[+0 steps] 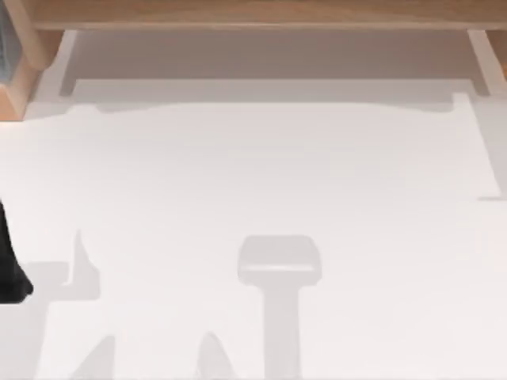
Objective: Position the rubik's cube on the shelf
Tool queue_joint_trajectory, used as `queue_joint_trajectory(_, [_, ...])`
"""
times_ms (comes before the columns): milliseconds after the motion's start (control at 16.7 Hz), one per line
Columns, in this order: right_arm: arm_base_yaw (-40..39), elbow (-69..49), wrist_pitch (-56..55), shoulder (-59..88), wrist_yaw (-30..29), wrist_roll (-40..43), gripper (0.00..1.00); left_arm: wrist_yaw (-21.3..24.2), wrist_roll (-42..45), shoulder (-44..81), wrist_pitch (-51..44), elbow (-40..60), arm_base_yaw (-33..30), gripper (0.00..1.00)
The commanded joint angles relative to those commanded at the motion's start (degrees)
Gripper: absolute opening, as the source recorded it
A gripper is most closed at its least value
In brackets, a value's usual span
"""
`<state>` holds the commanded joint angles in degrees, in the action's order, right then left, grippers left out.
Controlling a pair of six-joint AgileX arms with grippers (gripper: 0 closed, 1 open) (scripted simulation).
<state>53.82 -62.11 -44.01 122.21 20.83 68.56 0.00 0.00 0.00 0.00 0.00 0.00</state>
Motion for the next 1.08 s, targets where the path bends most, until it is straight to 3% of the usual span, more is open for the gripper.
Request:
queue_joint_trajectory(540, [-9.79, -45.82, 66.05, 4.96, -12.7, -19.62, 1.0, 0.0, 0.0, 0.0, 0.0, 0.0, 0.0, 1.0])
queue_joint_trajectory(840, [-18.81, -65.38, 97.93, 9.38, -14.81, -27.23, 1.0, 0.0, 0.0, 0.0, 0.0, 0.0, 0.0, 1.0])
queue_joint_trajectory(1080, [-25.83, -75.31, 115.49, 14.1, -14.77, -31.03, 1.0, 0.0, 0.0, 0.0, 0.0, 0.0, 0.0, 1.0])
